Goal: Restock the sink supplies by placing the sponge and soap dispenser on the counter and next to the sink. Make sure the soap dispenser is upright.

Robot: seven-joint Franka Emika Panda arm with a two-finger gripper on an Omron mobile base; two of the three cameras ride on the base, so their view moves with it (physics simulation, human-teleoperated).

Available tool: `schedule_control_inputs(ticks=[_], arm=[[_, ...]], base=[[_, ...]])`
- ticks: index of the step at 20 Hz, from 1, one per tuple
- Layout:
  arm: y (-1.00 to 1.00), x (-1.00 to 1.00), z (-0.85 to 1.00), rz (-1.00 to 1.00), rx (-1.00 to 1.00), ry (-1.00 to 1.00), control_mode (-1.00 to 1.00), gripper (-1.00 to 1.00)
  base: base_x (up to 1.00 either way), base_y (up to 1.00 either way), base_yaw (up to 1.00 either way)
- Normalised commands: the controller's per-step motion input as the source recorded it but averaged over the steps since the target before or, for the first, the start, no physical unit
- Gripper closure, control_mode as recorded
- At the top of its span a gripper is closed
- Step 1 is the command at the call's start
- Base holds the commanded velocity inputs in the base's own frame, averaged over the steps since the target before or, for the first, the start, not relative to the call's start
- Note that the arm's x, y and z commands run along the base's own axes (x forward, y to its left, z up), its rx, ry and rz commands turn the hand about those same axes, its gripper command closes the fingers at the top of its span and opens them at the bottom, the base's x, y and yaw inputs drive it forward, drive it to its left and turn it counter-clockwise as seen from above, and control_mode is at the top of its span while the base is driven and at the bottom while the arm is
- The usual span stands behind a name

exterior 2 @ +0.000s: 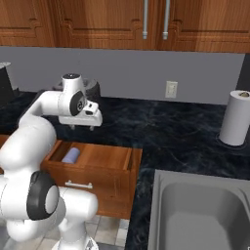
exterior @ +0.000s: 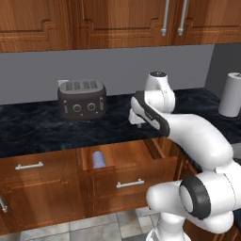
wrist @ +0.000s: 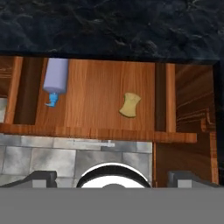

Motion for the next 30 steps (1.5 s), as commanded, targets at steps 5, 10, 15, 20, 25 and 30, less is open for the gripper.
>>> schedule_control_inputs(ticks=[5,10,15,20,25,30], arm=[[0.0,0.09,-0.95,-0.02,-0.01,0.03,-1.0,-1.0],[0.0,0.08,-0.65,-0.01,0.0,0.0,-1.0,-1.0],[0.0,0.2,-0.53,0.0,0.0,0.01,-1.0,-1.0],[0.0,0.22,-0.42,0.0,0.0,0.02,-1.0,-1.0],[0.0,0.07,-0.29,0.0,0.0,0.0,-1.0,-1.0],[0.0,0.09,-0.34,0.0,0.0,0.0,-1.0,-1.0]], base=[[0.0,0.0,0.0],[0.0,0.0,0.0],[0.0,0.0,0.0],[0.0,0.0,0.0],[0.0,0.0,0.0],[0.0,0.0,0.0]])
